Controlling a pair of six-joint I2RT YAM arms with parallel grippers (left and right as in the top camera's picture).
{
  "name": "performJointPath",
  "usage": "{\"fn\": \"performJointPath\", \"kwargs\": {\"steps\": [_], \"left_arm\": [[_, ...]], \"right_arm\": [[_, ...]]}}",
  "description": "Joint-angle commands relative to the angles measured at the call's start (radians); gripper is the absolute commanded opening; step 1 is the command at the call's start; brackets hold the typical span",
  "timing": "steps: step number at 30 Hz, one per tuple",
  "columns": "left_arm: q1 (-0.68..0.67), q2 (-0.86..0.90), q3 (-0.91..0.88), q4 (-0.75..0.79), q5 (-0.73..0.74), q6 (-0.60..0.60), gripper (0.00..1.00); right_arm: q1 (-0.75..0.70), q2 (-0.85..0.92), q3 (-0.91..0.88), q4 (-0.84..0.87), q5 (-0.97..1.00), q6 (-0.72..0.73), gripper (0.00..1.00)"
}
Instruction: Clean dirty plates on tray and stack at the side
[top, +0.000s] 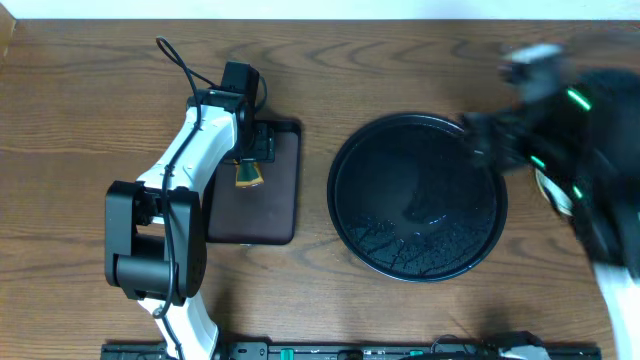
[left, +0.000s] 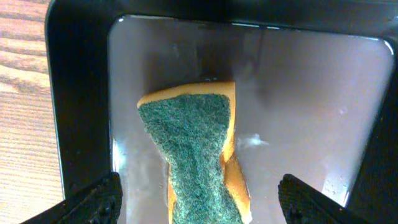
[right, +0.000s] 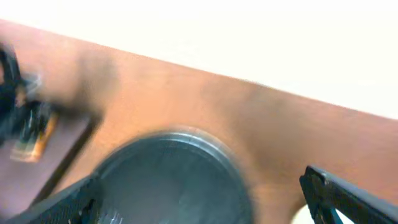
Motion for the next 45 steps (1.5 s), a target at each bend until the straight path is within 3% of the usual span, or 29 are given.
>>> {"fn": "performJointPath", "kwargs": {"steps": [1, 11, 16, 22, 37, 45], "left_arm": [[0.002, 0.013, -0.004, 0.001, -0.006, 0.006, 0.81], [0.002, 0.013, -0.004, 0.001, -0.006, 0.006, 0.81], [0.002, 0.013, -0.004, 0.002, -0.006, 0.006, 0.81], [0.002, 0.013, -0.004, 0.001, -0.006, 0.006, 0.81], [0.002, 0.013, -0.004, 0.002, -0.006, 0.006, 0.82], [0.002, 0.013, -0.004, 0.001, -0.006, 0.006, 0.81]], "right_arm": [[0.003, -0.211, -0.088, 0.102, 0.199, -0.014, 0.99], [-0.078, -0.838, -0.705, 0.561, 0.171, -0.05, 0.99], [-0.119, -1.004, -0.975, 0.819, 0.153, -0.05, 0.99], [-0.125, -1.08, -1.197, 1.046, 0.107, -0.049, 0.99], [-0.143, -1.13, -1.483, 1.07, 0.082, 0.0, 0.99], [-0.143, -1.13, -1.489, 0.872, 0.083, -0.005, 0.99]]}}
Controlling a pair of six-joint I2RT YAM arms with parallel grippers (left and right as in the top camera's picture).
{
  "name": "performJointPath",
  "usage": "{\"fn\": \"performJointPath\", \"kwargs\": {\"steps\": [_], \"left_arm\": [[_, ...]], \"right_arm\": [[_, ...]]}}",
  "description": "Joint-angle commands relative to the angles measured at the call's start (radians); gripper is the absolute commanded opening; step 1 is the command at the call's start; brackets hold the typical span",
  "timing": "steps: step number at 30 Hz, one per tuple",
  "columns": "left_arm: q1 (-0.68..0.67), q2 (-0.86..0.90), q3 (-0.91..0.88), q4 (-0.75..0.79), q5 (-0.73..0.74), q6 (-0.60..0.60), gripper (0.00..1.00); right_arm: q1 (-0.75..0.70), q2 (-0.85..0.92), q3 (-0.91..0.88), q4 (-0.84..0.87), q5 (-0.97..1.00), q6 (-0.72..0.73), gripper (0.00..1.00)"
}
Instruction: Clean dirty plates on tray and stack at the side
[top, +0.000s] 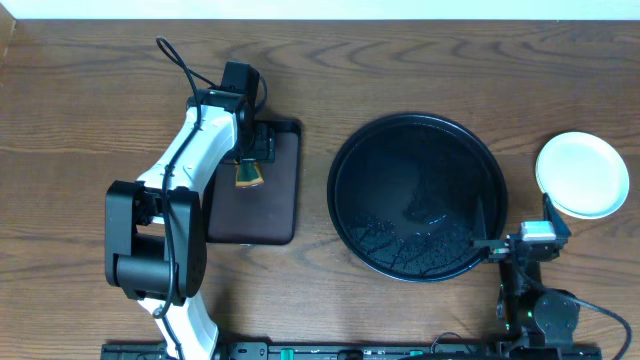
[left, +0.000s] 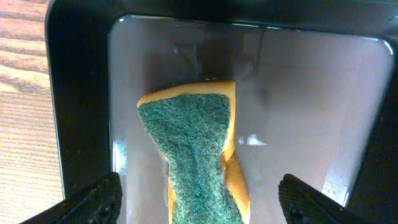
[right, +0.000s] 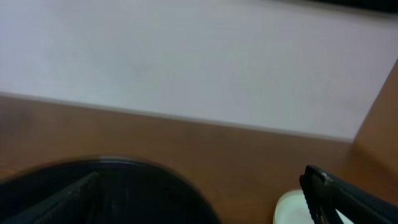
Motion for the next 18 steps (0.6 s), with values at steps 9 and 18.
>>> {"fn": "performJointPath", "kwargs": {"steps": [9, 18], "left_arm": [[0.002, 0.013, -0.004, 0.001, -0.005, 0.006, 0.81], [0.002, 0.013, -0.004, 0.001, -0.006, 0.006, 0.81]], "right_arm": [[-0.007, -0.007, -0.002, -0.111, -0.016, 0.023, 0.99], [-0.008, -0.007, -0.002, -0.1, 0.122, 0.188, 0.99]]}}
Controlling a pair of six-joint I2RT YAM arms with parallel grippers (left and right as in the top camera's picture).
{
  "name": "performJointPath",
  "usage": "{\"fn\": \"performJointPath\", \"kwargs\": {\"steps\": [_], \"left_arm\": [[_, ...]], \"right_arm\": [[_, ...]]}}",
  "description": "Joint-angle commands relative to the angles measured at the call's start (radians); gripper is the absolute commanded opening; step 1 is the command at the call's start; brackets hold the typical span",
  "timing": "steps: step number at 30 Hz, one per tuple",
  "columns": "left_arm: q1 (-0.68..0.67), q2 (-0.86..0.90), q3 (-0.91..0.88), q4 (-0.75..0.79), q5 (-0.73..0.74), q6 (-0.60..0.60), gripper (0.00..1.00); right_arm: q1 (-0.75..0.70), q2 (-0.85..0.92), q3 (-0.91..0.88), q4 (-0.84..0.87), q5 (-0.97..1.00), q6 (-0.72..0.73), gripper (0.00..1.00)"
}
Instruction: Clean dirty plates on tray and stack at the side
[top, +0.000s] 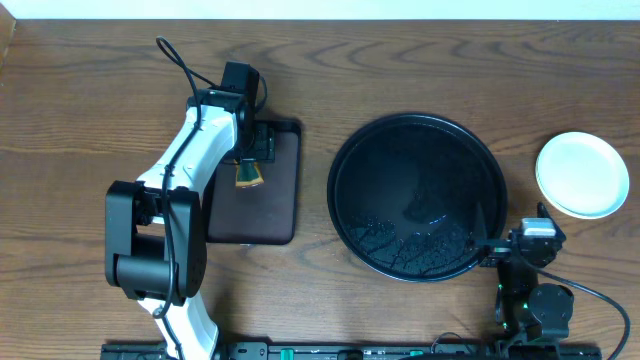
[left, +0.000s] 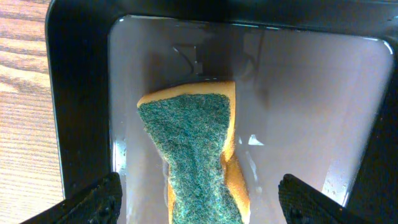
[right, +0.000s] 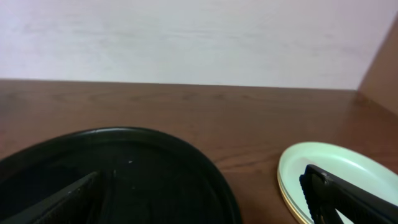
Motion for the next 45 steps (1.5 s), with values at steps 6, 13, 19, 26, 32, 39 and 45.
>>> {"fn": "performJointPath", "kwargs": {"steps": [6, 13, 19, 26, 32, 39, 45], "left_arm": [[0.002, 0.013, -0.004, 0.0, -0.005, 0.006, 0.81], [0.002, 0.013, -0.004, 0.0, -0.005, 0.006, 0.81], [0.002, 0.013, -0.004, 0.0, -0.005, 0.006, 0.81], [0.002, 0.013, -0.004, 0.001, -0.006, 0.006, 0.81], [0.002, 0.013, -0.004, 0.001, -0.005, 0.006, 0.81], [-0.001, -0.013, -0.004, 0.0, -0.006, 0.006, 0.81], [0.005, -0.269, -0.004, 0.005, -0.047, 0.011, 0.8]], "right_arm": [[-0.008, -0.007, -0.001, 0.0, 0.053, 0.083, 0.99], [-0.008, -0.007, -0.001, 0.0, 0.053, 0.083, 0.99], [-0.008, -0.007, -0.001, 0.0, 0.053, 0.083, 0.99], [-0.008, -0.007, -0.001, 0.0, 0.053, 0.083, 0.99], [-0.008, -0.007, -0.001, 0.0, 0.053, 0.083, 0.99], [-0.008, -0.007, -0.001, 0.001, 0.053, 0.083, 0.99], [-0.008, -0.007, -0.001, 0.0, 0.053, 0.083, 0.99]]}}
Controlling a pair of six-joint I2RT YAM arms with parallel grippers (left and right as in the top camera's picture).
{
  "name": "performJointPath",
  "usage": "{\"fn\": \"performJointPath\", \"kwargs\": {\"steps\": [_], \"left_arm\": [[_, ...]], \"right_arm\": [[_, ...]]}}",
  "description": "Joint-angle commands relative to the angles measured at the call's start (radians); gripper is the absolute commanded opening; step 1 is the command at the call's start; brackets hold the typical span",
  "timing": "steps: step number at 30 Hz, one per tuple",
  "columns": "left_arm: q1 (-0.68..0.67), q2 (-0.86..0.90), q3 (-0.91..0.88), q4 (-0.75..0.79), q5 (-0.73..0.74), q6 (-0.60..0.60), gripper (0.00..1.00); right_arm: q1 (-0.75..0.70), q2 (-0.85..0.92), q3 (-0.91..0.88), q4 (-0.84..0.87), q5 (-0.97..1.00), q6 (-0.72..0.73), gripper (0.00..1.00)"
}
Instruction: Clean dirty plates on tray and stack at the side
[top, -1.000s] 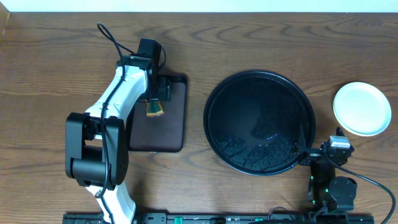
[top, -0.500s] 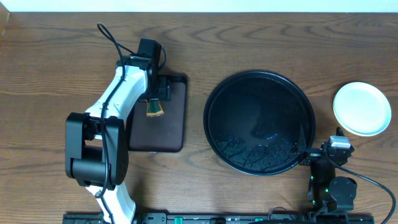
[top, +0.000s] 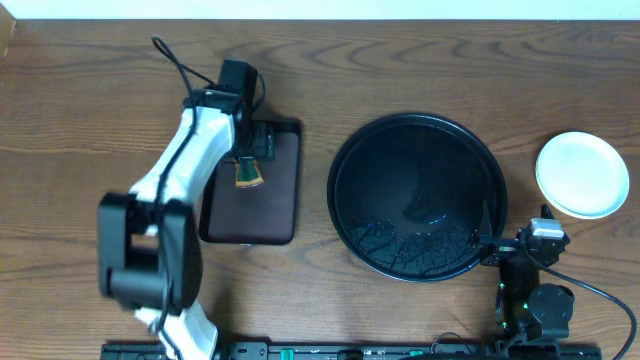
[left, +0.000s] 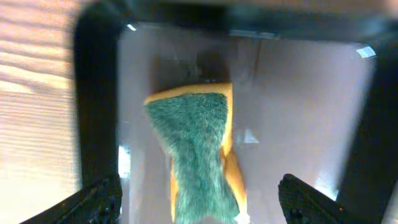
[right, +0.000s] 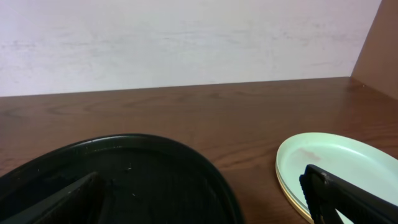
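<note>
A pale plate stack lies on the table right of the round black tray; in the right wrist view the top plate is pale green with a faint smear, over a yellowish rim. No plate shows on the black tray. My right gripper rests open at the tray's front right edge, nothing between its fingers. A yellow sponge with a green scrub face lies in the brown rectangular tray. My left gripper hangs open above the sponge.
Water drops and streaks sit in the front part of the black tray. A wall runs behind the table's far edge. Bare wooden table surrounds both trays.
The left arm has shifted: its elbow sits further left and its wrist view is blurred, with the sponge a little smaller in it. The right arm has hardly moved.
At first the right arm was a blur over the right side of the black tray. Then it stood at the front right edge, with the plate stack showing to the right. It has stayed there. The left gripper stayed open over the sponge throughout.
</note>
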Motion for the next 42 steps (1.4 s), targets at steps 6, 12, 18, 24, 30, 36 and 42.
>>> {"fn": "performJointPath", "kwargs": {"steps": [6, 12, 18, 24, 30, 36, 42], "left_arm": [[0.055, -0.574, 0.004, 0.009, -0.069, 0.036, 0.81], [0.083, -0.883, 0.003, -0.053, -0.123, 0.101, 0.81], [0.092, -1.148, -0.091, -0.183, -0.173, 0.103, 0.81], [0.091, -1.401, -0.334, -0.163, -0.154, 0.098, 0.81], [0.091, -1.664, -0.679, 0.151, -0.132, 0.084, 0.81], [0.091, -1.818, -0.943, 0.602, -0.079, 0.068, 0.81], [0.091, -1.865, -1.143, 0.933, -0.079, -0.076, 0.81]], "right_arm": [[-0.008, -0.007, -0.001, -0.001, 0.018, 0.013, 0.99], [-0.008, -0.007, -0.001, -0.001, 0.018, 0.013, 0.99], [-0.008, -0.007, -0.001, -0.001, 0.018, 0.013, 0.99], [-0.008, -0.007, -0.001, -0.001, 0.018, 0.013, 0.99], [-0.008, -0.007, -0.001, -0.001, 0.018, 0.013, 0.99], [-0.008, -0.007, -0.001, -0.001, 0.018, 0.013, 0.99], [-0.008, -0.007, -0.001, -0.001, 0.018, 0.013, 0.99]]}}
